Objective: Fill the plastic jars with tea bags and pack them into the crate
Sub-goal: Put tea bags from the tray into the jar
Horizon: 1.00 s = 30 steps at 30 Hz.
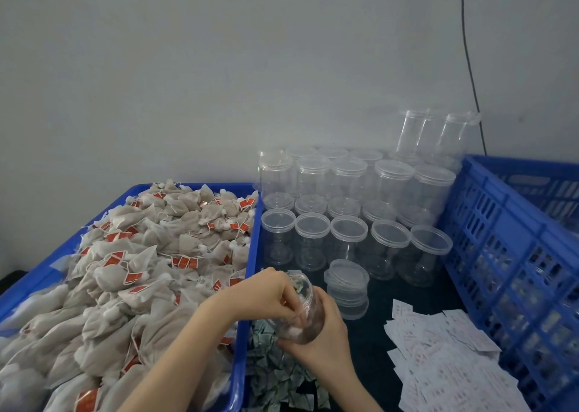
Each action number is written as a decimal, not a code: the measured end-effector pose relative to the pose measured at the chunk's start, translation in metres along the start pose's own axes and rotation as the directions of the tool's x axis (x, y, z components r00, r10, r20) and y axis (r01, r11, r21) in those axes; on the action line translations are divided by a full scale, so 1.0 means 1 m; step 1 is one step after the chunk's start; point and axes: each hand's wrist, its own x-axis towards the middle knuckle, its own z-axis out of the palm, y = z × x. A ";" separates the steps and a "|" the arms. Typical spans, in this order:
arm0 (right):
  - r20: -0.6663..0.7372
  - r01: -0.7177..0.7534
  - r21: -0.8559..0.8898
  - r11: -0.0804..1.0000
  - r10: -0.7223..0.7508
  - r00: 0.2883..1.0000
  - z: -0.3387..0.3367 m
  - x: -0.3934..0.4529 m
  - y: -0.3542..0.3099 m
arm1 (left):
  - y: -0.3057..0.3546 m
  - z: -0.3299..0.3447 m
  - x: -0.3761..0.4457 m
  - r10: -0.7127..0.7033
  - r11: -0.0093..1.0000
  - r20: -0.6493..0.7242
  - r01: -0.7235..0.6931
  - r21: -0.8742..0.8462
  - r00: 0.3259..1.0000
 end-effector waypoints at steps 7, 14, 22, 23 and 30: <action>0.001 0.031 0.011 0.999 -0.031 1.000 0.002 -0.005 0.007 | 0.001 0.007 0.005 -0.006 1.000 0.024 0.005 0.017 1.000; -0.019 0.134 0.085 0.987 -0.133 0.991 -0.009 -0.002 0.001 | 0.006 -0.001 0.002 0.027 0.936 -0.329 -0.139 -0.323 0.944; -0.138 0.173 0.205 0.963 -0.147 0.979 -0.035 -0.009 -0.004 | -0.015 -0.001 0.004 -0.184 0.965 -0.550 0.043 -0.258 0.815; -0.153 0.177 0.214 0.961 -0.145 0.977 -0.039 -0.010 -0.005 | -0.017 0.002 0.006 -0.179 0.981 -0.520 0.112 -0.158 0.835; -0.170 0.166 0.249 0.954 -0.125 0.978 -0.056 -0.014 -0.001 | -0.021 0.039 0.029 -0.325 0.580 -0.008 0.206 0.788 0.946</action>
